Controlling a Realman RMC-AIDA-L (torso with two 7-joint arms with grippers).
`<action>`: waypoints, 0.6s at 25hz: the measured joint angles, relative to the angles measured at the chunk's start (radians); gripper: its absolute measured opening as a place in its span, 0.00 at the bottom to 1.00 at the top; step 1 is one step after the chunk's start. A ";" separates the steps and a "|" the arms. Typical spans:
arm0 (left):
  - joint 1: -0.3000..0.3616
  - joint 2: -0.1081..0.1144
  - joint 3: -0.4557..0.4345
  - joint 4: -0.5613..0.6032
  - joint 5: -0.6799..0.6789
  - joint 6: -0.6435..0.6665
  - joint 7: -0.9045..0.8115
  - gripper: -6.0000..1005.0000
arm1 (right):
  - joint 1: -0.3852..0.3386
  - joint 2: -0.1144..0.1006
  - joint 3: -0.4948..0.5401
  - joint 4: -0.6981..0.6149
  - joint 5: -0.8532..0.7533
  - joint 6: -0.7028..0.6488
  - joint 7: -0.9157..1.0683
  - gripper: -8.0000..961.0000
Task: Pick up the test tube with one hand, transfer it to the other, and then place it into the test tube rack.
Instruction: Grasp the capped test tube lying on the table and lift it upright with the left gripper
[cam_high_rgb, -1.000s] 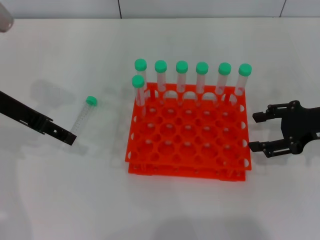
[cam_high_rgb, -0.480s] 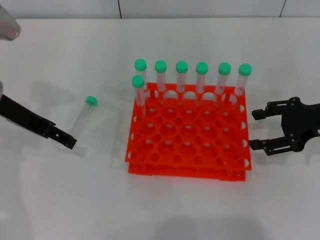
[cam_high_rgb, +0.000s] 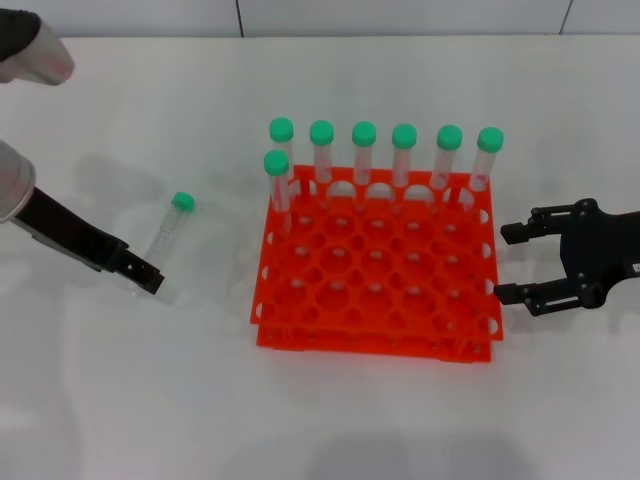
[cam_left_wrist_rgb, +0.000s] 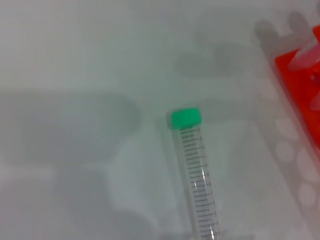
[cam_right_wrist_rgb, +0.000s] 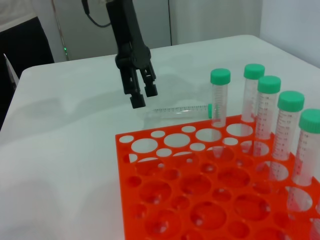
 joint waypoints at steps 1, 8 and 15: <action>-0.004 0.000 0.000 -0.012 0.000 -0.006 -0.001 0.78 | 0.000 0.001 0.000 0.000 0.000 0.000 -0.001 0.79; -0.037 -0.003 -0.001 -0.078 0.006 -0.025 -0.003 0.76 | -0.002 0.001 -0.001 0.001 0.000 0.000 -0.002 0.79; -0.040 -0.004 -0.001 -0.080 0.008 -0.036 -0.010 0.74 | -0.001 0.003 0.001 0.001 0.005 -0.005 -0.011 0.79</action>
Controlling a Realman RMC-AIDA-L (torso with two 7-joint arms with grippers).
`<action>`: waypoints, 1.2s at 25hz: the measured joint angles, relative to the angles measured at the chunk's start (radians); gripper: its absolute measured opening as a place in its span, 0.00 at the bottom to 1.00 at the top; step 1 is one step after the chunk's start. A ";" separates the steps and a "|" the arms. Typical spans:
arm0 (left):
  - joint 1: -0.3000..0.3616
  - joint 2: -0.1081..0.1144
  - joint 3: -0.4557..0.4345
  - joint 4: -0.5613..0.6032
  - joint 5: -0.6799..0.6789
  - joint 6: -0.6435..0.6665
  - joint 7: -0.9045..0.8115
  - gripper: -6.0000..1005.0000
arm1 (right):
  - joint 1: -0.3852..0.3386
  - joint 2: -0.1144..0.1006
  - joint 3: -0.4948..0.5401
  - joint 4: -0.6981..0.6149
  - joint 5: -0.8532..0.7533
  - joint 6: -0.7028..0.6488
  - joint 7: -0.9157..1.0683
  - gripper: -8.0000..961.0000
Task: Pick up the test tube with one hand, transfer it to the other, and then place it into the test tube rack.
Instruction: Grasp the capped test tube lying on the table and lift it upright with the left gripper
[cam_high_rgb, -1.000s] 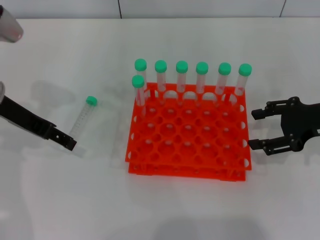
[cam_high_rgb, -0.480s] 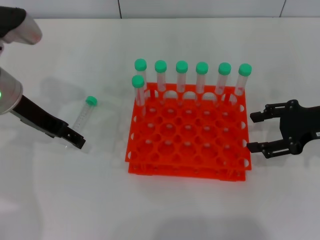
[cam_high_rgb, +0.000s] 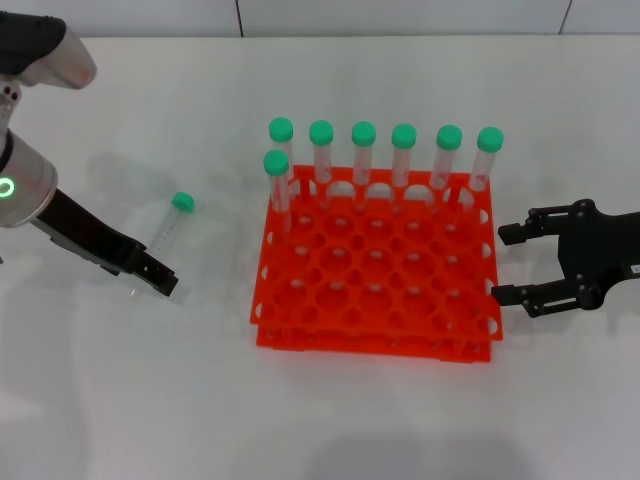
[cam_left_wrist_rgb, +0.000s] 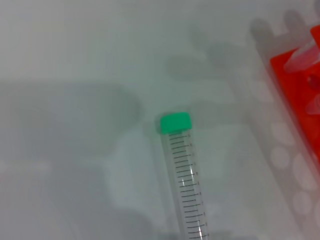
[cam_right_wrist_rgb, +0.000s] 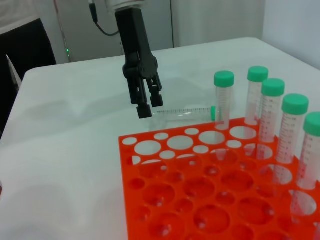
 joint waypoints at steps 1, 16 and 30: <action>0.000 0.000 0.000 0.000 0.000 -0.002 -0.002 0.73 | 0.001 0.001 0.000 0.000 0.000 -0.001 -0.001 0.79; -0.002 0.008 0.002 -0.043 0.031 -0.051 -0.018 0.51 | 0.007 0.005 -0.002 0.006 0.003 -0.002 -0.002 0.79; -0.020 -0.001 0.001 -0.061 0.051 -0.067 -0.017 0.50 | 0.012 0.015 0.000 0.002 -0.002 0.006 -0.002 0.79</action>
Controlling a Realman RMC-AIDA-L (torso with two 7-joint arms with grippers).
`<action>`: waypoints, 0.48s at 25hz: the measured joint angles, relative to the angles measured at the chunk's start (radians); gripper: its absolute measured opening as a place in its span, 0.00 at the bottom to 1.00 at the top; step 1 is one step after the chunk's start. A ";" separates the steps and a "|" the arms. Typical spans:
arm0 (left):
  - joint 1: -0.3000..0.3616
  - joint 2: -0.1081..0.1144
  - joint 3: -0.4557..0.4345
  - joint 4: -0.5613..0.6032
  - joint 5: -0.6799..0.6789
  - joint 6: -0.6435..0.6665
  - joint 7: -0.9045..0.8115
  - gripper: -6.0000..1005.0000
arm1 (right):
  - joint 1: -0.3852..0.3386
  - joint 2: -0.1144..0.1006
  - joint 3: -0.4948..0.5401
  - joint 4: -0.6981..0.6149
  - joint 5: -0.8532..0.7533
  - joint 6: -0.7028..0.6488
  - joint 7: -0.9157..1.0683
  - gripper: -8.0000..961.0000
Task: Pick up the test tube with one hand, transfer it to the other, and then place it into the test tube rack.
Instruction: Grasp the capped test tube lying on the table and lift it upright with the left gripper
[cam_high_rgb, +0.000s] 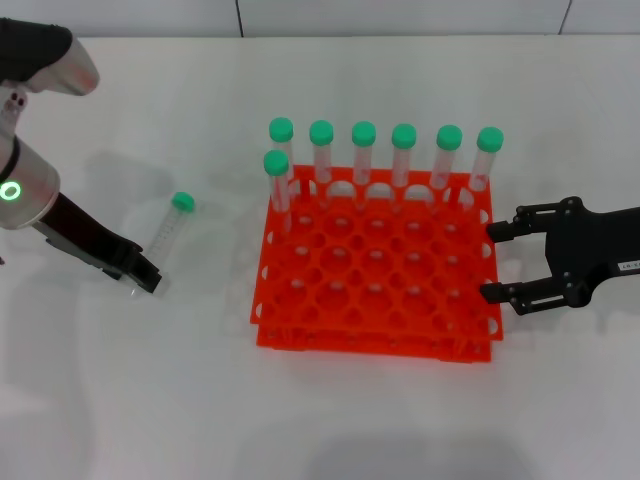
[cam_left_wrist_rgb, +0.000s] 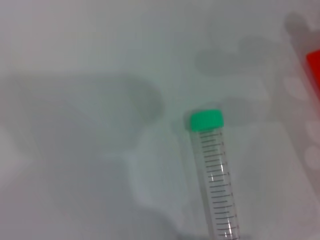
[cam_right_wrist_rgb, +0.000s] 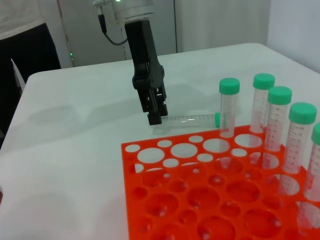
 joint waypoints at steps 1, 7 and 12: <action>-0.004 0.000 0.000 -0.007 0.000 0.000 0.000 0.50 | 0.001 0.000 0.000 0.000 0.000 0.000 0.000 0.79; -0.019 0.000 0.000 -0.027 0.002 -0.007 -0.011 0.50 | 0.003 0.000 -0.001 -0.001 -0.001 0.000 0.002 0.79; -0.021 0.001 0.000 -0.028 0.002 -0.021 -0.018 0.48 | 0.004 0.000 -0.003 -0.001 -0.001 -0.004 0.004 0.79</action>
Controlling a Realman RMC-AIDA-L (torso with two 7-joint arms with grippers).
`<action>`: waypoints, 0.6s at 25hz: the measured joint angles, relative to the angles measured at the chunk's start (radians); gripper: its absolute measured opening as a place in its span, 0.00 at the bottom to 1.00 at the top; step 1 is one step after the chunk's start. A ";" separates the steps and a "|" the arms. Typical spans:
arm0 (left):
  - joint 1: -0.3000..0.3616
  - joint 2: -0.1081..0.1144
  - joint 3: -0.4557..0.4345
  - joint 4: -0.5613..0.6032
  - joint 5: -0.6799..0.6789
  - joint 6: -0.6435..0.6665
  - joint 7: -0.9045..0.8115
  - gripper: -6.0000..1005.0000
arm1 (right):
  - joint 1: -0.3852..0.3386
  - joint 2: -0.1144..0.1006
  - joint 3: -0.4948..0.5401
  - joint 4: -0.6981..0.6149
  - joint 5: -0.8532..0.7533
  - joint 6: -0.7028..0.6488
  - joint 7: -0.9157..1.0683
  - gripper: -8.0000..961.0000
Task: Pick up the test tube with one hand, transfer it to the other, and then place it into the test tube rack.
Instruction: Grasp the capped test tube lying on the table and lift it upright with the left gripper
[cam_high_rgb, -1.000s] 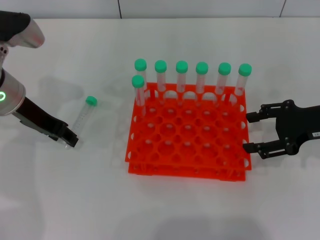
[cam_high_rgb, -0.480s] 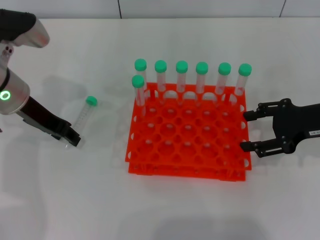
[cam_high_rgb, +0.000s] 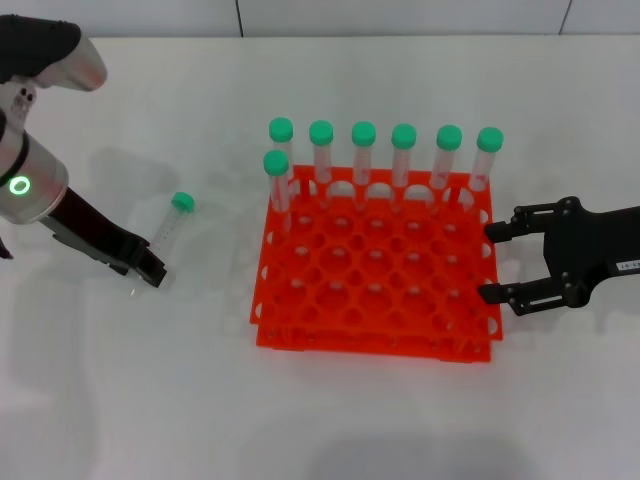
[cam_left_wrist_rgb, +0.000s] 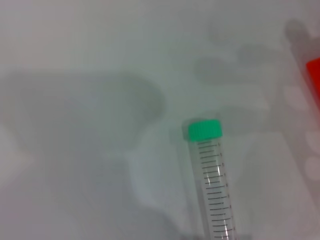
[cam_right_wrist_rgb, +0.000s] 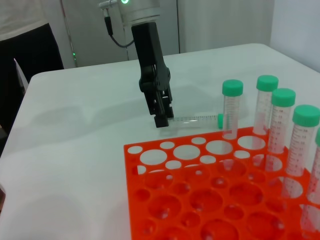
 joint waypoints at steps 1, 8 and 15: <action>0.000 0.000 0.000 -0.004 0.000 -0.003 0.000 0.48 | 0.000 0.000 0.000 0.000 0.001 -0.001 0.000 0.79; -0.024 0.004 0.003 -0.064 0.000 -0.026 -0.004 0.38 | 0.000 0.001 0.000 -0.001 0.004 -0.002 0.002 0.79; -0.027 0.008 0.011 -0.073 -0.001 -0.039 -0.015 0.19 | 0.001 0.002 0.003 -0.002 0.004 -0.003 0.004 0.79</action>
